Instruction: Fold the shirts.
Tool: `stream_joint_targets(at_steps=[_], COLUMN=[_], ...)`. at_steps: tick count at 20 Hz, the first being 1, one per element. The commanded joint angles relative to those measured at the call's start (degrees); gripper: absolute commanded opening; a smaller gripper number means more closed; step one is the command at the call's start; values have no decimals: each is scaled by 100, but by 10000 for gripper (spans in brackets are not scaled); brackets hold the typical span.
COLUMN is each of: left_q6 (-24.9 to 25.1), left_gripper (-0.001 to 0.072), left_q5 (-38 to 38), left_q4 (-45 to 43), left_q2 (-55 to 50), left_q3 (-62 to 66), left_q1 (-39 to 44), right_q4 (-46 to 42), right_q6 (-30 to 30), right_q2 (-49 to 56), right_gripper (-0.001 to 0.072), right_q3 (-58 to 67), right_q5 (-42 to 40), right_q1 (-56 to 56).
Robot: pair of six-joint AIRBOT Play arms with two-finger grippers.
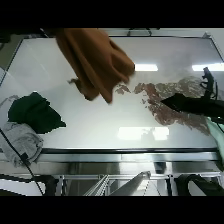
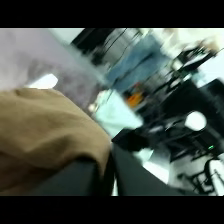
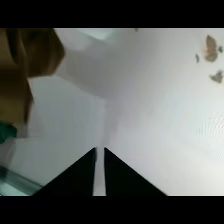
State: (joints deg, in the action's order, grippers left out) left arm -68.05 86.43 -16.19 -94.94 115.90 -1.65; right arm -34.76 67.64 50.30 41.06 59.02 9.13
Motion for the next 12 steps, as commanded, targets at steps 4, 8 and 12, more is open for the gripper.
stream_joint_targets(at_steps=[4, 8, 12], left_q6=[-654, -905, -890], left_gripper=[714, 714, 713], left_q5=[411, 492, 313], left_q4=[-2782, -3707, -3665], left_q2=[-221, -525, -1051], left_q3=[0, -313, -1379], left_q1=[879, 752, 555], right_q4=[-146, -173, -693], right_q6=[-42, -46, -39], right_q2=[-302, 151, 918], right_gripper=[580, 580, 580], right_q3=[4, -103, -525], right_q5=[817, 1187, 581], right_q1=[511, 426, 140])
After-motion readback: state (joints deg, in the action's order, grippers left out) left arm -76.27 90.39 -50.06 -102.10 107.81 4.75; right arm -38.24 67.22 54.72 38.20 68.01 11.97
